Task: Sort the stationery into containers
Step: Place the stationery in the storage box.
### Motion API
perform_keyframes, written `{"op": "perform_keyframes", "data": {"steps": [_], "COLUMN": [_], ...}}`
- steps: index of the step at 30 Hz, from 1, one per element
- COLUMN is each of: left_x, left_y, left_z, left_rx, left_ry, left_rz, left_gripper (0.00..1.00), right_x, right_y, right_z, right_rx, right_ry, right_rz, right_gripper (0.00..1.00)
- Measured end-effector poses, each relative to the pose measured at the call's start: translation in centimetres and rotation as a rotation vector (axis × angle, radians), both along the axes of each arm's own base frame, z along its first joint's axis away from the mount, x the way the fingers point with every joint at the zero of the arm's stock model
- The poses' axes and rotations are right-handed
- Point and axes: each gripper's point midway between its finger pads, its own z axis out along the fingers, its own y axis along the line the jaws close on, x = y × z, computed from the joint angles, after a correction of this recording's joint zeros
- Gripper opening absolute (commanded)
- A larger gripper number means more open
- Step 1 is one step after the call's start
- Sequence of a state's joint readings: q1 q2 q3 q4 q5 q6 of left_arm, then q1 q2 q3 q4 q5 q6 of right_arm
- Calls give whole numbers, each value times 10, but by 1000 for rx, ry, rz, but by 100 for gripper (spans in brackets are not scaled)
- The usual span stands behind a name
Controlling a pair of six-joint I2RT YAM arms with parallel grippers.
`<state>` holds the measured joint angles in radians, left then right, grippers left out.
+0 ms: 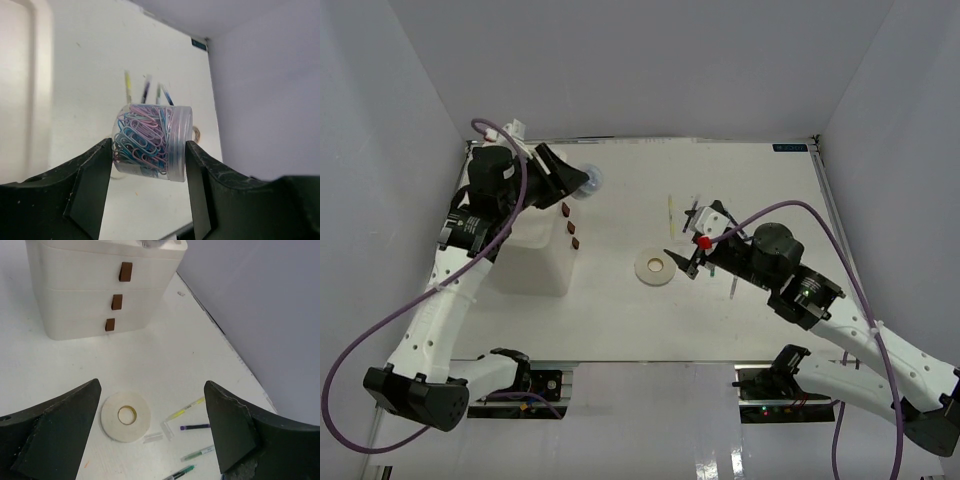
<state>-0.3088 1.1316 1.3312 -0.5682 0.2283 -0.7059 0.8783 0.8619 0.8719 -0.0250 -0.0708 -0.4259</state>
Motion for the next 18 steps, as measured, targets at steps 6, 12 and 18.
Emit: {"op": "perform_keyframes", "data": {"steps": [6,12,18], "left_x": [24,21,14], "left_y": [77,111,132], "left_z": [-4,-14,-16], "left_rx": [5,4,30], "left_ry": [42,121,162], "left_rz": [238,339,418], "left_gripper": [36,38,39], "right_x": [-10,-16,-19], "right_y": [-22,-35,-41], "right_z": [-15,-32,-30], "right_rx": [39,44,69], "right_ry": [33,69,72], "right_rz": [-49,-83,-94], "right_gripper": [90,90,90]}}
